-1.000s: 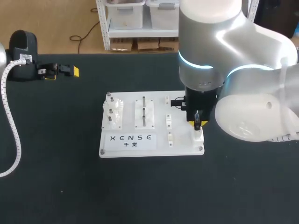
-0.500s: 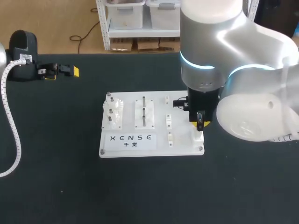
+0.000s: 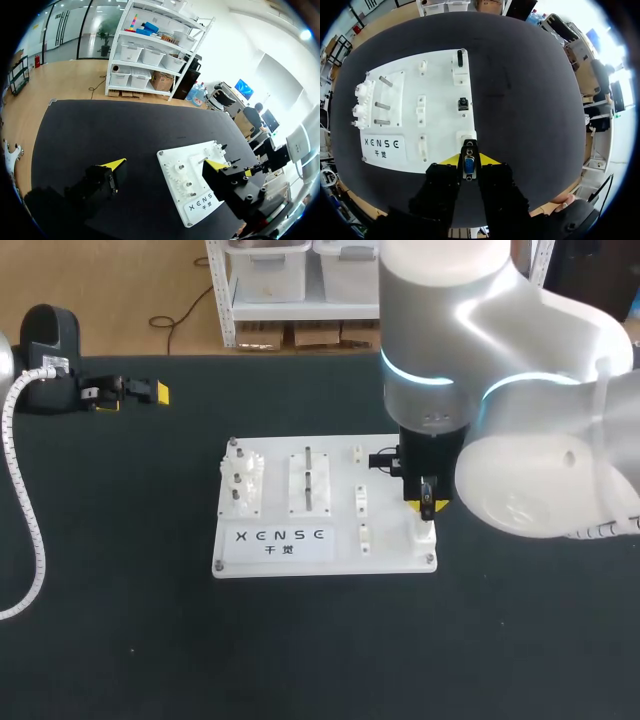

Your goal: Insert the USB connector, Ethernet cable, and multi-pin plug into their matching sockets one by one.

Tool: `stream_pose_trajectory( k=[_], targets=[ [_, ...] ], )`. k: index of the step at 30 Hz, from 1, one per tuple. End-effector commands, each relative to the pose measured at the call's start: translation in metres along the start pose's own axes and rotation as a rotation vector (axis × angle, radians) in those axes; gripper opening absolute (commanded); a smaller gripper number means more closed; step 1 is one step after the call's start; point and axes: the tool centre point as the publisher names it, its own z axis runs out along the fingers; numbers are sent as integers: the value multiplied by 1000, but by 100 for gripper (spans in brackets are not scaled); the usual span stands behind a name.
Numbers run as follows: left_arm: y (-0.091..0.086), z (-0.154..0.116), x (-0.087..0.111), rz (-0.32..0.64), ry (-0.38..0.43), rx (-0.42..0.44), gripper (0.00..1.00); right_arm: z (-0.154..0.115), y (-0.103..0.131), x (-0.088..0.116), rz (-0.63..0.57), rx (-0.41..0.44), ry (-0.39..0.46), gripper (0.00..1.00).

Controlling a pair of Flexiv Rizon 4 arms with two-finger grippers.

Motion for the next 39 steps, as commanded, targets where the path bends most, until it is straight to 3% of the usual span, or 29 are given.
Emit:
stream_pose_trajectory(
  k=[1,39],
  targets=[
    [0,0,0,0,0,0,100,7,3,-1,7,-9,6,0],
    [0,0,0,0,0,0,100,1,6,-5,27,-9,2,0]
  ],
)
